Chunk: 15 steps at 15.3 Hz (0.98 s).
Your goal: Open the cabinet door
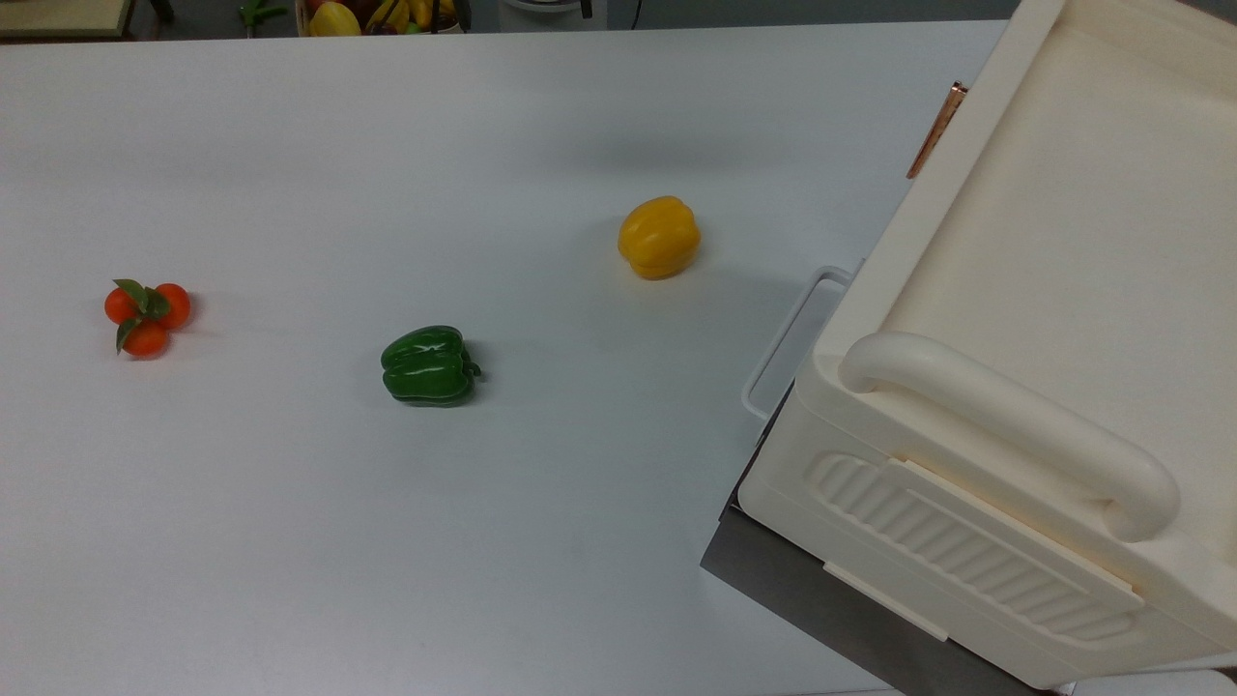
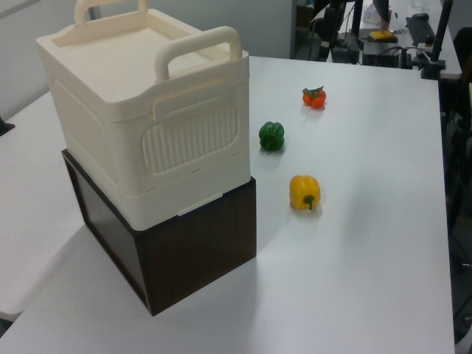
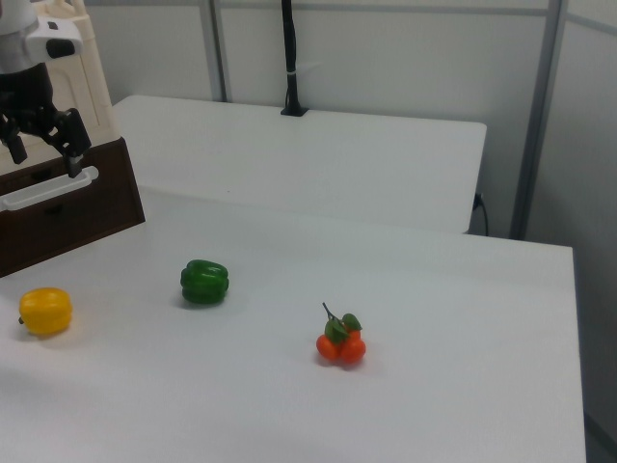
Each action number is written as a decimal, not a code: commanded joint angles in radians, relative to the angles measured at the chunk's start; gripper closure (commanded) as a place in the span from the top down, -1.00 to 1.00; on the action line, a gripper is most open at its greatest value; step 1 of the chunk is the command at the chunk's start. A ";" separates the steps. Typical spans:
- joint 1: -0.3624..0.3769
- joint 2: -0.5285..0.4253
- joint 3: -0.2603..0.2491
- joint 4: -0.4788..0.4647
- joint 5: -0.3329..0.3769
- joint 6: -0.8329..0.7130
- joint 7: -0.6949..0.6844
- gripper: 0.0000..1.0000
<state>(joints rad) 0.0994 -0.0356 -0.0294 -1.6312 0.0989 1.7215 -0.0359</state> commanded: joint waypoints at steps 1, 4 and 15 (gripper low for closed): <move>0.017 -0.012 -0.011 -0.019 -0.002 0.018 -0.012 1.00; 0.017 -0.010 -0.011 -0.019 -0.002 0.021 -0.013 1.00; 0.017 0.003 0.038 -0.012 0.097 0.027 -0.030 -0.38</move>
<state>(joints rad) 0.1075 -0.0264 -0.0138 -1.6325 0.1561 1.7217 -0.0485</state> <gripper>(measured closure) 0.577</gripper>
